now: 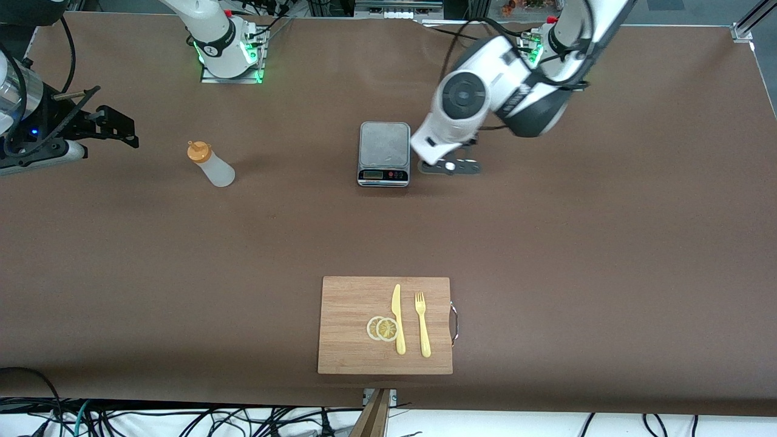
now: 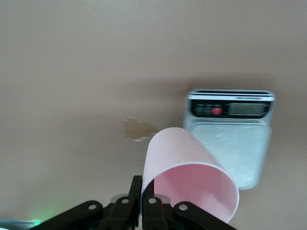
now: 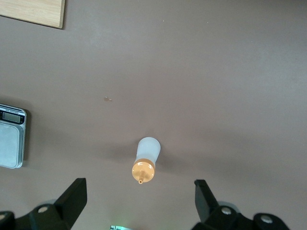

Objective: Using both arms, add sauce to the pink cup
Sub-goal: 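Carry the pink cup with the left gripper onto the scale, then open the left gripper and raise it away from the cup, then reach the right gripper to the white bottle and grasp it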

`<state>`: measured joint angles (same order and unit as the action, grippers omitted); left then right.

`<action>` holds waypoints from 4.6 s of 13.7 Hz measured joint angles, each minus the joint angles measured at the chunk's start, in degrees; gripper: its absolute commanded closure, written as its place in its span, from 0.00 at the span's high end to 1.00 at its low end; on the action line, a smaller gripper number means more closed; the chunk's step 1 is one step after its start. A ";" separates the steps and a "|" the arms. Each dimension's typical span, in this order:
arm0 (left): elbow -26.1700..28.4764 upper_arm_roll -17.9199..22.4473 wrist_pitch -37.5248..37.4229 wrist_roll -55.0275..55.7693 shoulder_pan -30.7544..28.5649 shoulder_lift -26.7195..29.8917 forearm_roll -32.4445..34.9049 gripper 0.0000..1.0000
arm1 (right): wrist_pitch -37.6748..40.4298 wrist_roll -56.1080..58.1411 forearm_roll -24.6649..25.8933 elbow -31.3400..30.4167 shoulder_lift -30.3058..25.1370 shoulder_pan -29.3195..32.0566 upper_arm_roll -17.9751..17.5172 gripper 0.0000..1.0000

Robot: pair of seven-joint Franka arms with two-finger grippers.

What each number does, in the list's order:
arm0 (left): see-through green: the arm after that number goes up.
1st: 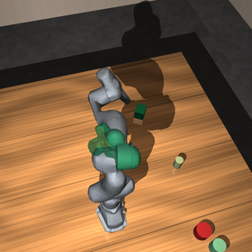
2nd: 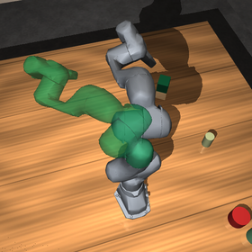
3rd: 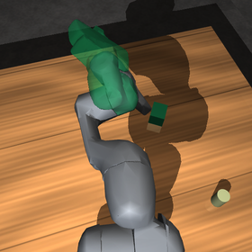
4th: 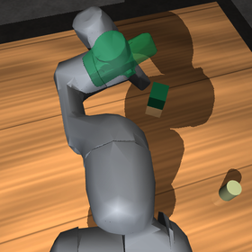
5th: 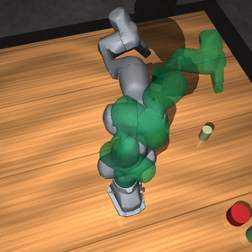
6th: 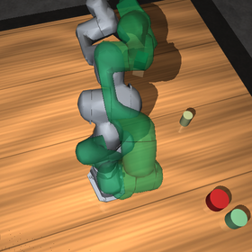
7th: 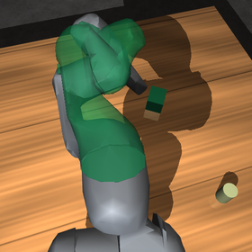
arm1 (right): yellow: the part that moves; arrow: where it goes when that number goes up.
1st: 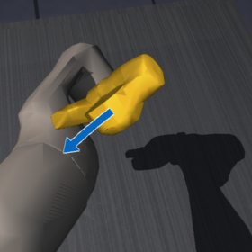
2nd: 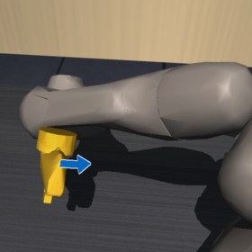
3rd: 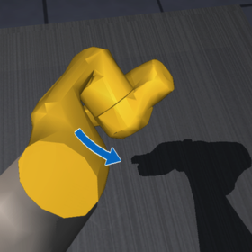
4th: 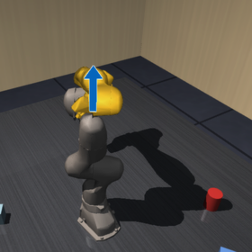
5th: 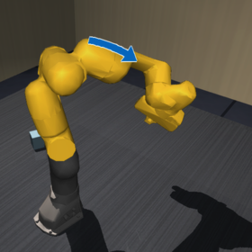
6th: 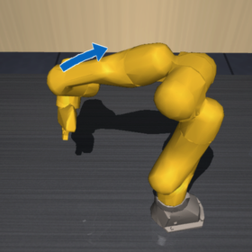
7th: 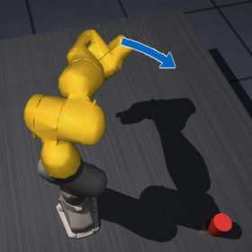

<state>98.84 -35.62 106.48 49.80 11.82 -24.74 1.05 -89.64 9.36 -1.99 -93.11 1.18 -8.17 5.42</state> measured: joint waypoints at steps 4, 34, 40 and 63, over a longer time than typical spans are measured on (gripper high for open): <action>-1.99 0.25 5.89 7.62 5.45 -7.68 0.01 0.00 | 0.01 0.00 0.00 0.00 0.00 0.02 0.01 1.00; -14.96 -0.67 -19.31 1.63 -7.30 4.77 -2.67 1.00 | -0.08 0.03 0.00 -0.61 -0.04 0.02 -0.04 1.00; -18.11 9.45 -24.39 -23.58 -13.63 10.64 -2.63 1.00 | 0.13 2.73 -0.10 -1.24 -0.91 0.00 -0.16 1.00; -1.69 31.72 -18.34 -44.98 -9.22 25.89 0.72 1.00 | -3.21 86.66 -23.74 -20.43 3.94 19.72 0.17 1.00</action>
<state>97.15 -3.89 88.14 4.82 2.60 1.14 1.77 -92.85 96.02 -25.73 -113.53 5.12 11.55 5.59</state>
